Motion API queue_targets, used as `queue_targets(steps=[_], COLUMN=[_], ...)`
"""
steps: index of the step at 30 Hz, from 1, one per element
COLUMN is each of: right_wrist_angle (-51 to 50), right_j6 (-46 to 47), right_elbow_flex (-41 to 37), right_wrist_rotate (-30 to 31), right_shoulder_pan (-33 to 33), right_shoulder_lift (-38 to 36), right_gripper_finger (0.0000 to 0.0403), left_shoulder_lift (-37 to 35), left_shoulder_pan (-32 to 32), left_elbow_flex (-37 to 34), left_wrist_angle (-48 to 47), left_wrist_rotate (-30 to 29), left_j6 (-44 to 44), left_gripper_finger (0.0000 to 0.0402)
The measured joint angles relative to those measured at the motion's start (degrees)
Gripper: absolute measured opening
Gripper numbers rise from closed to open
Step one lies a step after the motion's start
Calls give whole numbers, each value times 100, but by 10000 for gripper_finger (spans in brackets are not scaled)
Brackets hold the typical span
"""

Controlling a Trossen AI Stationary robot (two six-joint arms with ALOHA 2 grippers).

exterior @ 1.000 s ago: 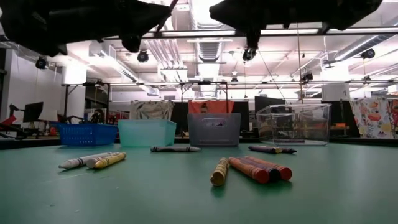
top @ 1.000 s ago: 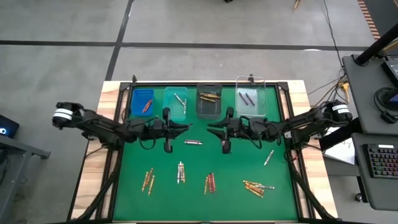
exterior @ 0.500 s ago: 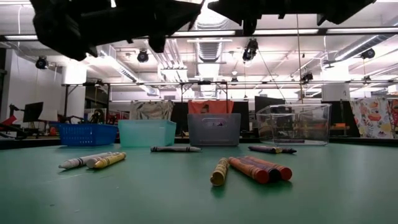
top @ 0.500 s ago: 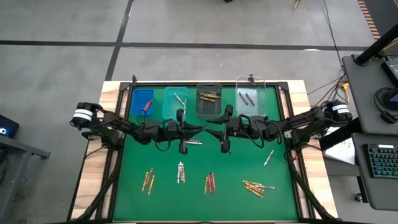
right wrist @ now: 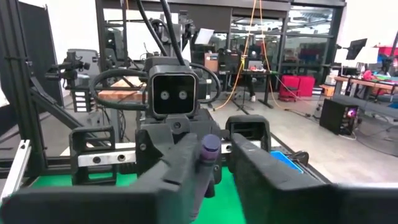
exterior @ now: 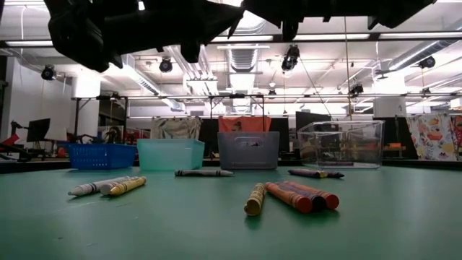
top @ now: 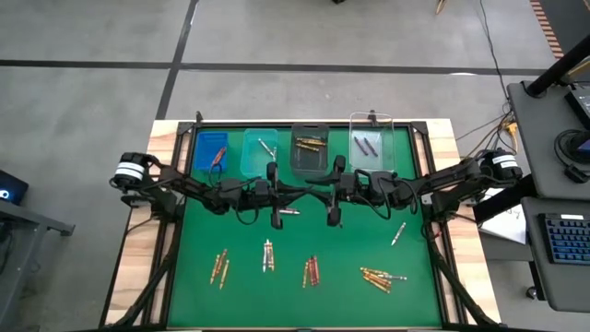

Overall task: Sort crayons
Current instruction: Put the violet crayon into the bin

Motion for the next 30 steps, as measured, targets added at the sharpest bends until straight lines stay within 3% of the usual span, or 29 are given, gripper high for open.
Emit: queue_targets(steps=[4,12,18,23,30], right_wrist_angle=[-2,-44,-517,-2019,-5010], right_j6=[-15,-4,94,551,726], right_elbow_flex=[0,0,0,260,1404], right_wrist_rotate=[-25,15,280,368,615], right_shoulder_pan=[2,0,-136,-621,-1702], right_shoulder_lift=[0,-30,-413,-881,-854], right_gripper_finger=[23,20,19,18,18], left_shoulder_lift=[-2,-113,-848,-1729,-2692], left_shoulder_pan=[7,4,36,39,39], left_elbow_flex=[0,-82,-488,-913,-1404], left_wrist_angle=[1,-20,-280,-727,-944], left_wrist_rotate=[-6,-3,-175,-666,-1123], left_j6=[-10,-43,9,156,157], left_gripper_finger=[16,68,115,132,129])
